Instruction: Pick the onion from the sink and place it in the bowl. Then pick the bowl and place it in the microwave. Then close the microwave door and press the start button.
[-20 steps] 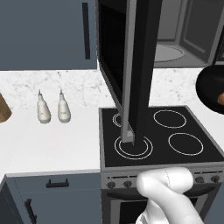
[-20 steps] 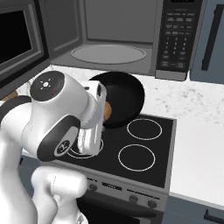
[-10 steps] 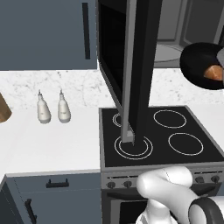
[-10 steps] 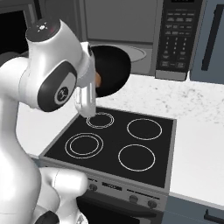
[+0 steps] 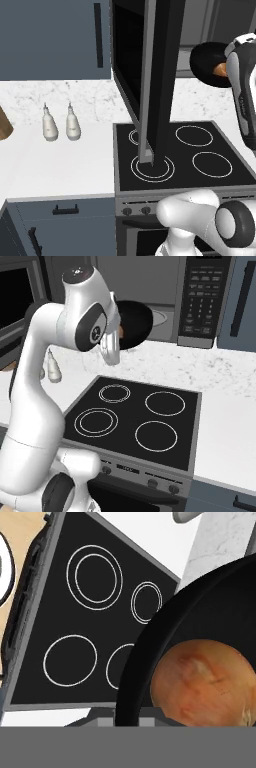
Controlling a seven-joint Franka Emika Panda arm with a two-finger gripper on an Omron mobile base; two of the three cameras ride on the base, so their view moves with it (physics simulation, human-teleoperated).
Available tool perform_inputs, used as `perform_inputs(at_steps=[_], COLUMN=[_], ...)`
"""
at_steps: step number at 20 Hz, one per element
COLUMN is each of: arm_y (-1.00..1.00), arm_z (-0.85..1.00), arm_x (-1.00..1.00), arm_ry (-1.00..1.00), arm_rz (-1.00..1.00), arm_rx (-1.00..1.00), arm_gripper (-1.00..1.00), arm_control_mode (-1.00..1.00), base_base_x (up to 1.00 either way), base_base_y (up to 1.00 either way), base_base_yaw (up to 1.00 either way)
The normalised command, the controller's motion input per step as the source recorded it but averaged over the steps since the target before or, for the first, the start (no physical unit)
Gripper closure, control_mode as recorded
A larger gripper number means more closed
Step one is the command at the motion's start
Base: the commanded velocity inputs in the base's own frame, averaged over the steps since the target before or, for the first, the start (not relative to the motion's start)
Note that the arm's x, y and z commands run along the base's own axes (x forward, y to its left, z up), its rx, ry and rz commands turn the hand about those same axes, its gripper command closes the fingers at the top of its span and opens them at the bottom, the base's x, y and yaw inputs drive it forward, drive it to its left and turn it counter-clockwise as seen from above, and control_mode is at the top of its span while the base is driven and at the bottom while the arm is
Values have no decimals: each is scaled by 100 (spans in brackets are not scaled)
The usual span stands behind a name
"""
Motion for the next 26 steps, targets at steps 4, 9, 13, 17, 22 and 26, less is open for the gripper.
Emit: perform_inputs(at_steps=[4, 9, 13, 17, 22, 26], arm_y=[1, 1, 0, 3, 0, 1], arm_z=[0, -1, 0, 0, 0, 0], arm_x=[79, 66, 67, 73, 70, 63], arm_ry=[0, 0, 0, 0, 0, 0], arm_rz=[3, 8, 8, 9, 7, 5], arm_rx=[0, 0, 0, 0, 0, 0], arm_gripper=[100, 100, 100, 100, 100, 100], arm_control_mode=[-100, -100, -100, -100, -100, -100], base_base_x=[0, 0, 0, 0, 0, 0], base_base_y=[0, 0, 0, 0, 0, 0], base_base_yaw=[0, 0, 0, 0, 0, 0])
